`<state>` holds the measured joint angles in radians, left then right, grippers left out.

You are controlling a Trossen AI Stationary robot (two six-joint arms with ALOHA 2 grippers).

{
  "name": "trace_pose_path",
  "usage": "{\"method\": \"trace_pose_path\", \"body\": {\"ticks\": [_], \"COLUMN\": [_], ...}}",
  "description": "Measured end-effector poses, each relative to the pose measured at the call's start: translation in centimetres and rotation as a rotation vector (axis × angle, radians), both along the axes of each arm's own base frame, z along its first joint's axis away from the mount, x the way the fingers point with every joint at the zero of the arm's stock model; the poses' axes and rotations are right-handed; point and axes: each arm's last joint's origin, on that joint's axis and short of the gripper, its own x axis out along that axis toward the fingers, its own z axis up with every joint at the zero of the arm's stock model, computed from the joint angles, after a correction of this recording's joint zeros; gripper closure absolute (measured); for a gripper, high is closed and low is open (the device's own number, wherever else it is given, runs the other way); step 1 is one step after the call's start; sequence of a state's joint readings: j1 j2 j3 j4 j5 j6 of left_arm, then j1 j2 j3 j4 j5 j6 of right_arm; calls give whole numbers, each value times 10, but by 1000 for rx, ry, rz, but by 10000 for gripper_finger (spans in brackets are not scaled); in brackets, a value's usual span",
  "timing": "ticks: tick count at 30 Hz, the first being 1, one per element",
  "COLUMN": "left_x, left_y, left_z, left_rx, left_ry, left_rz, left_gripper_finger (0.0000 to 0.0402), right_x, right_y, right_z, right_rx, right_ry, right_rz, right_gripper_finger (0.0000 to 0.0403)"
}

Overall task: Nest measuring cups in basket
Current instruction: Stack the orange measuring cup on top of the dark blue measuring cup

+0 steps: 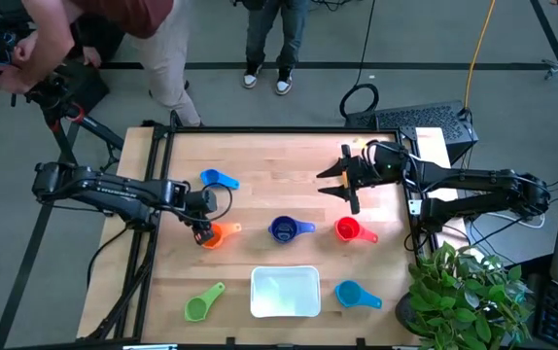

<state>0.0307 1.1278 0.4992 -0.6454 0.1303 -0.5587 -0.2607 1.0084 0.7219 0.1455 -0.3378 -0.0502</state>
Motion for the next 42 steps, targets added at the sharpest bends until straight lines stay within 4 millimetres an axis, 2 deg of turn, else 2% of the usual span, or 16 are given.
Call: {"method": "trace_pose_path", "body": {"ticks": [3, 11, 16, 19, 23, 34, 42], "left_x": [0, 3, 15, 21, 25, 35, 61], "left_y": [0, -2, 0, 2, 5, 21, 32], "left_z": [0, 6, 33, 57, 79, 114, 127], "left_rx": [-13, -86, -31, 51, 123, 189, 233], "left_ry": [0, -8, -55, -67, -80, -191, -160], "left_rz": [11, 41, 27, 17, 5, 7, -54], "left_gripper_finger": [391, 394, 396, 396, 396, 396, 396], "right_x": [0, 0, 4, 11, 21, 44, 71], "right_y": [0, 0, -2, -4, -6, -4, -3], "right_z": [0, 0, -3, -1, 2, 16, 25], "right_rx": [0, 4, 11, 9, -15, -88, -128], "right_ry": [1, 2, 23, 33, 81, 97, 184], "right_rz": [0, -16, -24, -23, -12, 44, 89], "right_gripper_finger": [222, 222, 222, 222, 222, 222, 222]}}
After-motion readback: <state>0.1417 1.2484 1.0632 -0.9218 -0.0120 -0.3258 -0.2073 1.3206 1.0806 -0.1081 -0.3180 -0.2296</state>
